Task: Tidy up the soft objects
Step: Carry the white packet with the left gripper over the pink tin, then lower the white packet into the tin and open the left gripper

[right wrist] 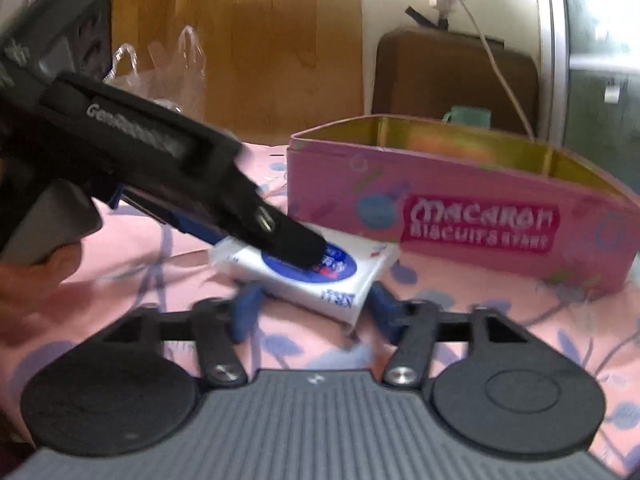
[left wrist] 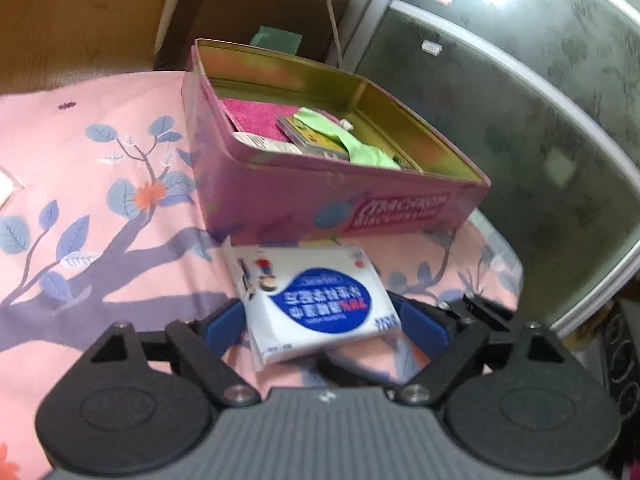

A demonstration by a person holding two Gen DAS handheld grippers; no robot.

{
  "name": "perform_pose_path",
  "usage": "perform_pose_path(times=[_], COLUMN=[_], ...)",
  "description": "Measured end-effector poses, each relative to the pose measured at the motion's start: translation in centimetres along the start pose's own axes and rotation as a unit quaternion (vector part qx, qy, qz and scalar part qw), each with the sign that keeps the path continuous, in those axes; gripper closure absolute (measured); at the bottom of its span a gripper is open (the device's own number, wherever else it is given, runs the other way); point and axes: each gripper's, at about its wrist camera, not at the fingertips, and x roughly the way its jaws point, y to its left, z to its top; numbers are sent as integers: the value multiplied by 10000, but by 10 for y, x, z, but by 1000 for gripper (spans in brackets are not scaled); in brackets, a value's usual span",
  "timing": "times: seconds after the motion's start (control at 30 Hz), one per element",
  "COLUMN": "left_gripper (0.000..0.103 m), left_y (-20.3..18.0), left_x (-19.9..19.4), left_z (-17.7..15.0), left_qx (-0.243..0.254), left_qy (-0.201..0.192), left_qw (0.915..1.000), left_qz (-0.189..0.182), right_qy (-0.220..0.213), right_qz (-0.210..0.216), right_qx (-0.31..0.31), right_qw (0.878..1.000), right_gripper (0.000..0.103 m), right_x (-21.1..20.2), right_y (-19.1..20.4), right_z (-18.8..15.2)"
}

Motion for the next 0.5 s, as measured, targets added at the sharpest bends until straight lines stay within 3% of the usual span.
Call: perform_pose_path(times=[0.1, 0.27, 0.4, 0.5], left_gripper=[21, 21, 21, 19], left_y=[-14, -32, -49, -51], left_x=[-6, -41, -45, -30], left_z=[-5, 3, 36, 68], left_qx=[189, 413, 810, 960], left_qy=[-87, -510, -941, -1171], left_qw=[9996, 9978, 9922, 9882], left_qz=[181, -9, 102, 247], right_qy=[-453, -1161, -1294, -1115], right_qz=[23, -215, -452, -589], right_qx=[83, -169, -123, 159], right_qw=[9989, 9929, 9905, 9919], right_gripper=[48, 49, 49, 49], right_x=[-20, -46, -24, 10], right_y=[0, -3, -28, -53], right_z=[7, 31, 54, 70])
